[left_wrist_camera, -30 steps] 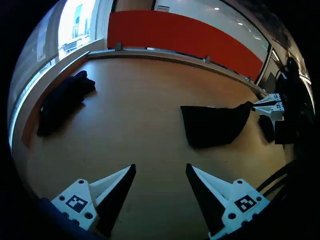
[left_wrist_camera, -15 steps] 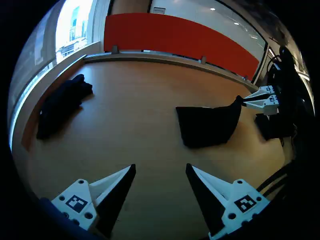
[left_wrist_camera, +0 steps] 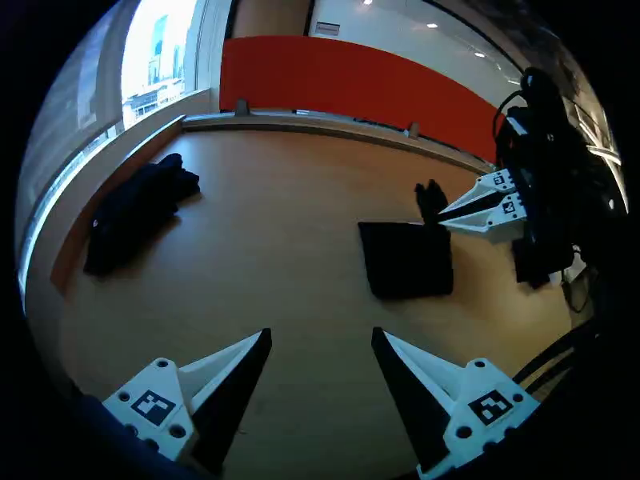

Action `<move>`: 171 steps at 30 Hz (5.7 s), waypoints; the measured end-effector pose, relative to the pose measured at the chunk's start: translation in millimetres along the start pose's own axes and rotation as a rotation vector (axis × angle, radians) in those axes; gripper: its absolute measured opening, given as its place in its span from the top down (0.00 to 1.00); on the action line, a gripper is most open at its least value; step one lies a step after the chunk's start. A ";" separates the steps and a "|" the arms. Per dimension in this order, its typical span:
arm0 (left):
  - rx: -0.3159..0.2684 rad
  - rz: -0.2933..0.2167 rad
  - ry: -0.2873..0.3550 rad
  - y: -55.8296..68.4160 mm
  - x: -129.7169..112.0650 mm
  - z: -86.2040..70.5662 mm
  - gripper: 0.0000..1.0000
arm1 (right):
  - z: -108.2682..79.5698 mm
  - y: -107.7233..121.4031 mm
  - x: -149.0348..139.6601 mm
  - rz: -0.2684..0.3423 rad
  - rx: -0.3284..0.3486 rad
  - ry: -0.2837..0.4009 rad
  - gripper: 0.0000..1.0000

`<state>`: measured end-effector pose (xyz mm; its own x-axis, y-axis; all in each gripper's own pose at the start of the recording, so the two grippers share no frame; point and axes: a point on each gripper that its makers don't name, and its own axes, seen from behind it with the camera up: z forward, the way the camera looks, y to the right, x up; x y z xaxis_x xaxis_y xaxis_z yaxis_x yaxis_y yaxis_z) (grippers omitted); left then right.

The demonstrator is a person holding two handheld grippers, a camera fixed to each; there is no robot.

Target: Fold towel

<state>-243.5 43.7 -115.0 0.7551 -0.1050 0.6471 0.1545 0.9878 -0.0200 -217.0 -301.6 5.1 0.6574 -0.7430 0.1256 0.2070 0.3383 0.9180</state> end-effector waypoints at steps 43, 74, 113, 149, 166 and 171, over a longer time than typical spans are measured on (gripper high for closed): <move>0.021 -0.032 -0.014 -6.4 -3.9 9.3 0.07 | 30.5 -26.3 -27.3 0.104 0.070 -0.036 0.35; 0.006 -0.002 -0.014 8.8 1.3 13.8 0.07 | -3.7 -31.6 -109.7 0.198 0.012 -0.120 0.34; 0.001 -0.003 -0.018 11.3 -2.2 12.7 0.07 | 5.8 -45.7 -125.6 0.295 0.022 -0.129 0.87; -0.027 0.056 0.055 24.0 41.0 4.7 0.07 | -69.0 47.2 -18.3 0.233 -0.183 0.075 0.95; -0.042 0.080 0.080 30.7 55.8 6.1 0.07 | -97.5 74.5 -6.0 0.273 -0.251 0.126 0.95; -0.046 0.082 0.084 31.8 58.9 6.8 0.07 | -104.9 81.4 -8.7 0.280 -0.268 0.129 0.95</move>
<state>-198.5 69.7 -72.3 0.8167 -0.0357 0.5759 0.1182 0.9873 -0.1064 -129.8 -207.1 39.3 0.7971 -0.5279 0.2932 0.1770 0.6684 0.7224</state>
